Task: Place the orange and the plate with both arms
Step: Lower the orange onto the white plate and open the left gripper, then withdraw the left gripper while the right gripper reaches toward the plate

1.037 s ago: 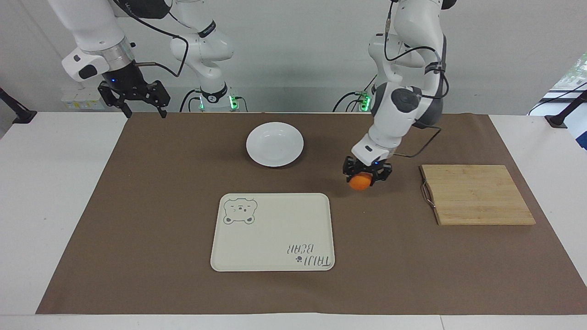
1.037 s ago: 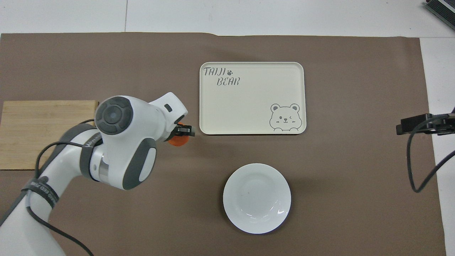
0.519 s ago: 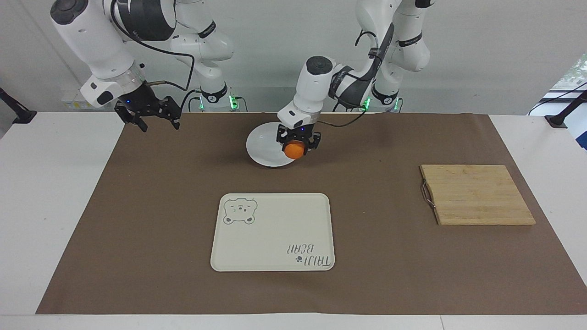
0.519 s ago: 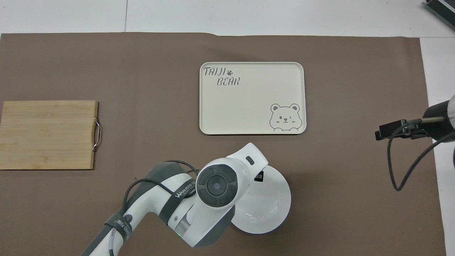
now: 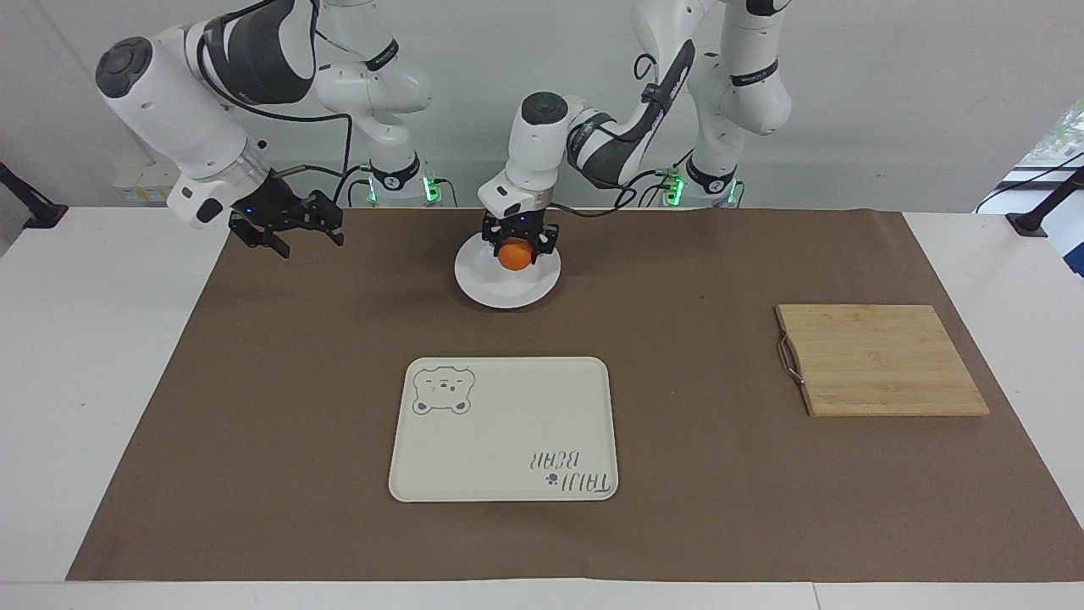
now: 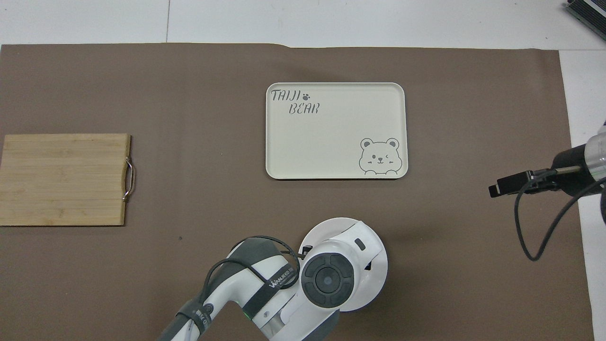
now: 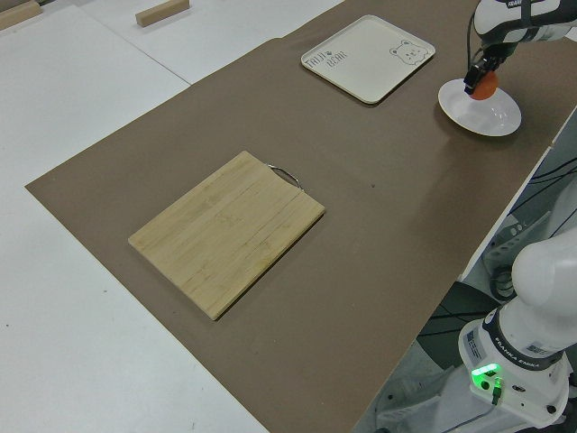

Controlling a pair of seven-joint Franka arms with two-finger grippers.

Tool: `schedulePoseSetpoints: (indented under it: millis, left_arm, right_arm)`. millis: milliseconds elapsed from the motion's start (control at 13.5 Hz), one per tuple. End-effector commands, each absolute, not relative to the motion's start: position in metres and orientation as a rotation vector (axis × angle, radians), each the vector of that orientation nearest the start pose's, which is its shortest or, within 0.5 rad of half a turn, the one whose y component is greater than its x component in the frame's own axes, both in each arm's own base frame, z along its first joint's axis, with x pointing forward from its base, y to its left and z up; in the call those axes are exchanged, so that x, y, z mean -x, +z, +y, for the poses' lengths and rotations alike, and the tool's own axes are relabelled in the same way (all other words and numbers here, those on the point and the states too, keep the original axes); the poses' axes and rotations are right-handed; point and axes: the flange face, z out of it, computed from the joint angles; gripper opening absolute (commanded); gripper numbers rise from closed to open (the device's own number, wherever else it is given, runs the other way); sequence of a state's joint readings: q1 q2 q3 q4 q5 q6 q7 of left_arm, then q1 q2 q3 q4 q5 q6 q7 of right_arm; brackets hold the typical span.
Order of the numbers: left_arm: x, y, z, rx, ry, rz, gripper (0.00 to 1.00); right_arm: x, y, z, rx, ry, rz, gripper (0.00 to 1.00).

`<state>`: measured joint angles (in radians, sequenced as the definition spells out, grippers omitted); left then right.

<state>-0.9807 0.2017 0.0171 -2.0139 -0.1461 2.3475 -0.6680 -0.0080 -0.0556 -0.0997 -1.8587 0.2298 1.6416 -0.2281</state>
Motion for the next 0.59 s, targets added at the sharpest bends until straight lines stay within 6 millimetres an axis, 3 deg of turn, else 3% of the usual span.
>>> schedulePoseSetpoints:
  millis: [0,296,519]
  left_arm:
    - [-0.346,0.362,-0.494,3.311,-0.031,0.325,1.0]
    - [-0.355,0.367,-0.488,3.307,-0.028,0.314,1.0]
    - [-0.383,0.403,-0.46,3.319,-0.049,0.228,1.0]
  right_arm:
    - [-0.53,0.505,-0.047,2.798,0.164,-0.18,1.0]
    - [-0.53,0.489,-0.063,2.74,0.168,-0.204,1.0]
    - [-0.53,0.488,-0.061,2.74,0.171,-0.207,1.0]
